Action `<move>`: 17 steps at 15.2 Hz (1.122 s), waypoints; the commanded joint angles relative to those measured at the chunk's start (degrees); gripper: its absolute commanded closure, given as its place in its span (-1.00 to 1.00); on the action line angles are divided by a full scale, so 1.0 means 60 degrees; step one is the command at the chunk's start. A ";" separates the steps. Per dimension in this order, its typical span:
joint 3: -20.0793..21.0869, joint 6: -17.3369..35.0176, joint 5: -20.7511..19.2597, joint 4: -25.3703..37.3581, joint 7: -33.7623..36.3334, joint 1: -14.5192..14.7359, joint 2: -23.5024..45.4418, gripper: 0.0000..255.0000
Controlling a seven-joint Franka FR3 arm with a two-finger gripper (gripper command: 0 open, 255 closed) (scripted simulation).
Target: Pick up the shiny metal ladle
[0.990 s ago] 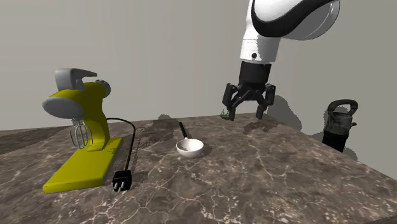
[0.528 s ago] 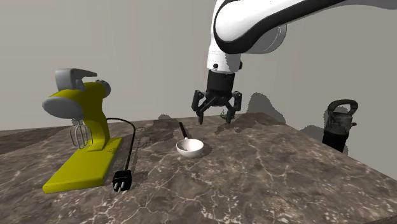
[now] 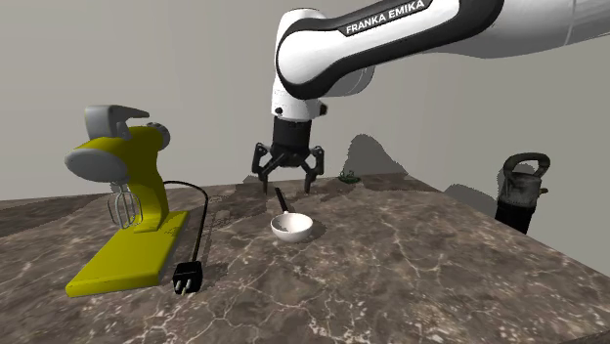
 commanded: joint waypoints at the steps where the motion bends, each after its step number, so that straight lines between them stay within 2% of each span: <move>1: -0.0035 0.0064 -0.0153 0.0235 0.0139 0.0123 0.0309 -1.00; 7: -0.0083 0.0862 -0.0234 -0.0481 0.0207 0.0088 0.0406 -1.00; 9: -0.0083 0.0862 -0.0233 -0.0482 0.0207 0.0088 0.0406 -1.00; 10: -0.0083 0.0874 -0.0233 -0.0495 0.0205 0.0085 0.0404 1.00; 17: -0.0085 0.0885 -0.0238 -0.0500 0.0210 0.0088 0.0413 1.00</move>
